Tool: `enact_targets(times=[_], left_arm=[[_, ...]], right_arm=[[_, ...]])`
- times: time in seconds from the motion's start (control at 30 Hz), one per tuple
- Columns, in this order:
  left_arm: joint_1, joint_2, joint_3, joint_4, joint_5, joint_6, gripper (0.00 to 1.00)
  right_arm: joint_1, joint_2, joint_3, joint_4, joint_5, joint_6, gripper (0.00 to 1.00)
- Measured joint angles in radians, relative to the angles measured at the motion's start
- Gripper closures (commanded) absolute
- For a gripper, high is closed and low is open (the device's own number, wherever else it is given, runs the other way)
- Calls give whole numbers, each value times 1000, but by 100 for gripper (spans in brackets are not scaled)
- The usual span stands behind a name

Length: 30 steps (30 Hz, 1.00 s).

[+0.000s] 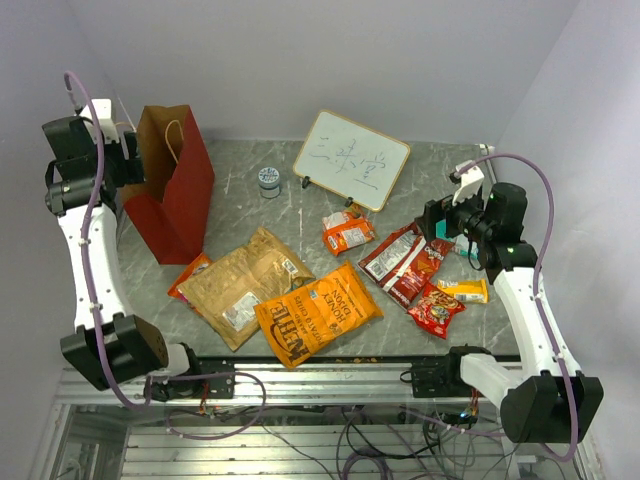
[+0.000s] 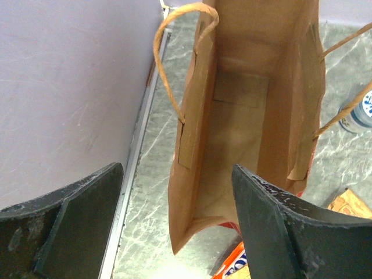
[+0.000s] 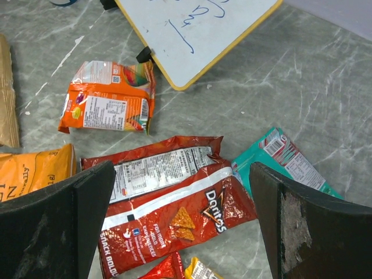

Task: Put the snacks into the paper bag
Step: Adjust the paper bag at the center of the board.

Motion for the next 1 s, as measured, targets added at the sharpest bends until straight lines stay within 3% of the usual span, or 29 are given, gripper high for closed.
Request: enact_targets(times=[0.27, 0.6, 0.83, 1.0], left_arm=[[14, 79, -3, 47, 72, 47, 23], [25, 212, -3, 136, 128, 71, 40], [26, 266, 4, 166, 184, 107, 71], [26, 333, 98, 115, 248, 182, 79]], right_arm=[[8, 15, 0, -13, -16, -6, 0], [10, 17, 0, -15, -26, -8, 0], [16, 23, 0, -15, -31, -10, 0], [17, 23, 0, -15, -32, -10, 0]])
